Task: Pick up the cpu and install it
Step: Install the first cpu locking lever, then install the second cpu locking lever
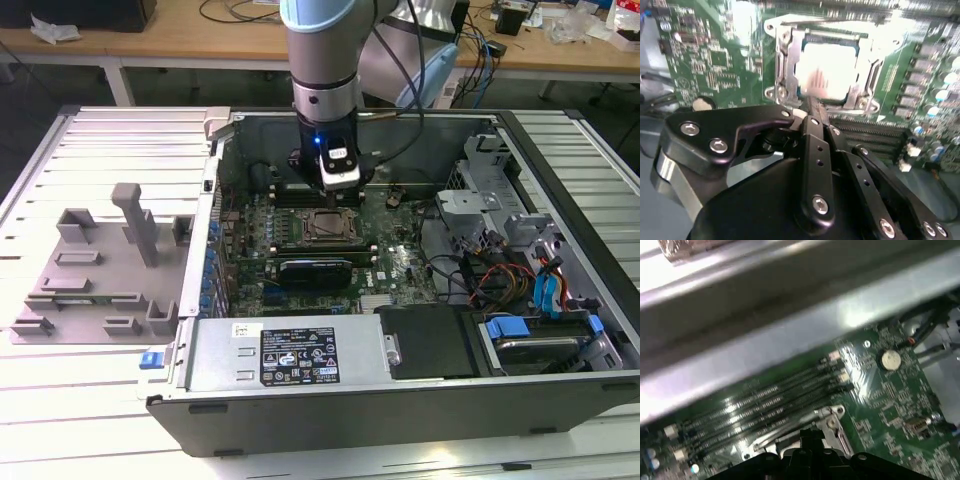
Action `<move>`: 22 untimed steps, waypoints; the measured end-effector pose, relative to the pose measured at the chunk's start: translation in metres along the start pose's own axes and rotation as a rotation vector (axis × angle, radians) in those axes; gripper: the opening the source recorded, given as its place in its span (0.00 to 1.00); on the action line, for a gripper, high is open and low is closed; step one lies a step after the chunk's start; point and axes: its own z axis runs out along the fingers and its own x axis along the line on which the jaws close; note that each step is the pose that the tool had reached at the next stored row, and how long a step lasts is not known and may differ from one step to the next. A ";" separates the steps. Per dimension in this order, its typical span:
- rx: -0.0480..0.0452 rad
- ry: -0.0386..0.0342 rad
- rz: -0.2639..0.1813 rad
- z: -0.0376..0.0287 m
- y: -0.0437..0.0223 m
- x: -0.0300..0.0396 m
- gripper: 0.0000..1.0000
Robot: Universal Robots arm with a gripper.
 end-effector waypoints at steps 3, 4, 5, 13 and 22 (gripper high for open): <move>0.0061 -0.0027 -0.001 -0.0004 -0.0086 -0.0033 0.11; 0.0069 -0.0031 -0.001 -0.0005 -0.0110 -0.0041 0.11; 0.0076 -0.0036 -0.001 -0.0006 -0.0143 -0.0051 0.11; 0.0087 -0.0040 -0.001 -0.0092 -0.0223 -0.0072 0.11; 0.0087 -0.0040 -0.001 -0.0102 -0.0223 -0.0073 0.11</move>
